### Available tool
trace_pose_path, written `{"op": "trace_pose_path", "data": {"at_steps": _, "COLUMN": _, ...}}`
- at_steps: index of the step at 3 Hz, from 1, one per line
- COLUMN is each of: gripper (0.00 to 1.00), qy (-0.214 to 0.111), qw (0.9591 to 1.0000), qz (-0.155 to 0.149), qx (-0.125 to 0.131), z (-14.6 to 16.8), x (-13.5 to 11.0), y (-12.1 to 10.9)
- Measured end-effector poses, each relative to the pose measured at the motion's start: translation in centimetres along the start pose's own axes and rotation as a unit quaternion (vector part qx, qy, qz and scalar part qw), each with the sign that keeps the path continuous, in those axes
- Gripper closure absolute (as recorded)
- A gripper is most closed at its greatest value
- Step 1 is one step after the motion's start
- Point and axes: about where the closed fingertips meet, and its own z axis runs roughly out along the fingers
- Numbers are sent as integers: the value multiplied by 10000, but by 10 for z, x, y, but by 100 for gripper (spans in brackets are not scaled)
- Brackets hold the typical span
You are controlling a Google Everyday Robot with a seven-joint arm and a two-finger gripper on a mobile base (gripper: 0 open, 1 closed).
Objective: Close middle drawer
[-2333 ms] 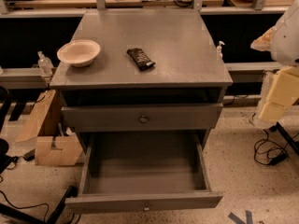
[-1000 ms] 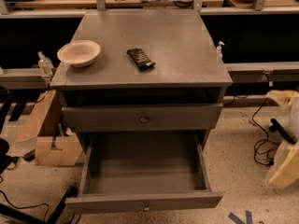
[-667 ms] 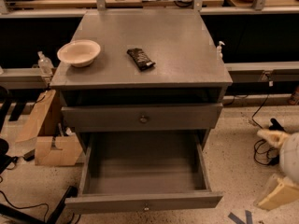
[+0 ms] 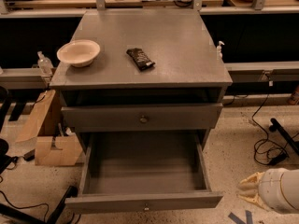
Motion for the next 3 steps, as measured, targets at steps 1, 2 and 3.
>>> {"op": "trace_pose_path", "data": {"at_steps": 1, "gripper": 92, "qy": 10, "qw": 10000, "qz": -22, "qx": 1, "z": -3, "x": -2, "y": 0}}
{"op": "trace_pose_path", "data": {"at_steps": 2, "gripper": 100, "qy": 1, "qw": 10000, "qz": 4, "qx": -23, "z": 1, "x": 0, "y": 1}}
{"op": "trace_pose_path", "data": {"at_steps": 3, "gripper": 100, "qy": -110, "qw": 9990, "qz": 322, "qx": -273, "z": 43, "x": 23, "y": 12}}
